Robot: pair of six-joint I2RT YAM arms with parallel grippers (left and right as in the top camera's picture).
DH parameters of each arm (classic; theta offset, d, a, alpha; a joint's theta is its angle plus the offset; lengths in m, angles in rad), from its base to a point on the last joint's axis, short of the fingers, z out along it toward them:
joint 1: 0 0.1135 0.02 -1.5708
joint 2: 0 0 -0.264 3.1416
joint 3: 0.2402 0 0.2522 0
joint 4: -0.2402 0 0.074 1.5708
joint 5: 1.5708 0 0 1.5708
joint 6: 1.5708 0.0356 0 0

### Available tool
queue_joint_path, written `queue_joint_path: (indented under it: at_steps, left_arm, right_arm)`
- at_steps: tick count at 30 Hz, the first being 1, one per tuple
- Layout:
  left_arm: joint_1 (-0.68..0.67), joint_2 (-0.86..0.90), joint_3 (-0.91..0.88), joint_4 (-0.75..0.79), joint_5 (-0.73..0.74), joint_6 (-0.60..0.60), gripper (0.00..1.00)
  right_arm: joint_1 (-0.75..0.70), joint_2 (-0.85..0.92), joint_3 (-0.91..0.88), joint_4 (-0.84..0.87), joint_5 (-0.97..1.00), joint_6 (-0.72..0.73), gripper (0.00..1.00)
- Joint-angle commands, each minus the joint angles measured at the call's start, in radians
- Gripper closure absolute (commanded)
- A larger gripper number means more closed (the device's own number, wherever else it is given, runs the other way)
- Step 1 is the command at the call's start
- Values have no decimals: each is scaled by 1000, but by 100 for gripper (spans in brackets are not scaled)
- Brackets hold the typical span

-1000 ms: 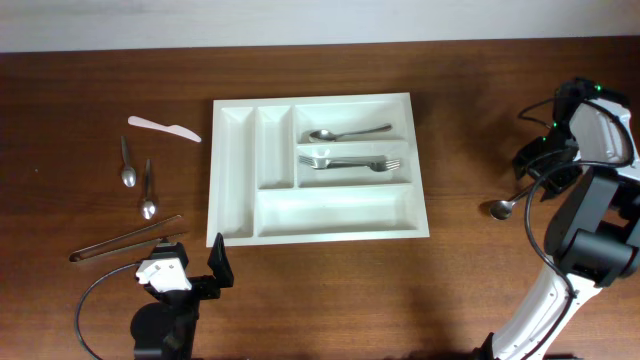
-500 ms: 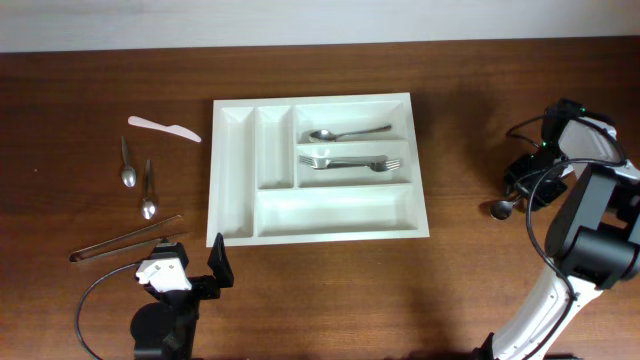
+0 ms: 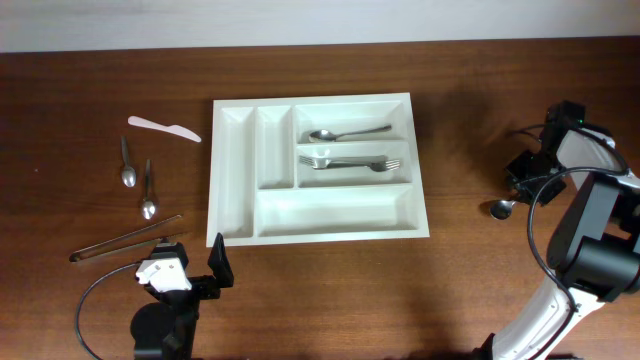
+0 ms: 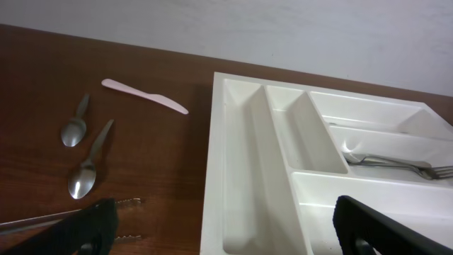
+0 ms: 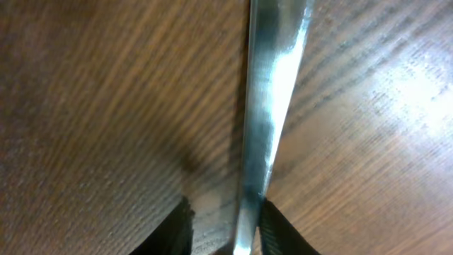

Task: Pack container
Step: 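Close the right gripper on the large spoon's handle and lift, then carry the large spoon into the tray's upper right compartment and release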

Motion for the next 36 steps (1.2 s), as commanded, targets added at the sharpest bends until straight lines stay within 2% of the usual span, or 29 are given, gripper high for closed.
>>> queue_joint_path:
  at_steps: [1, 14, 25, 36]
  left_arm:
    - [3, -8, -3, -2, 14, 9, 1]
    - [3, -8, -3, -2, 14, 9, 1]
    - [3, -8, -3, -2, 14, 9, 1]
    - [3, -8, -3, -2, 14, 9, 1]
  right_arm:
    - [1, 66, -84, 23, 11, 2, 75]
    - [1, 66, -109, 54, 11, 2, 96]
    - [1, 66, -98, 65, 0, -16, 96]
    - [1, 66, -2, 27, -40, -45, 96]
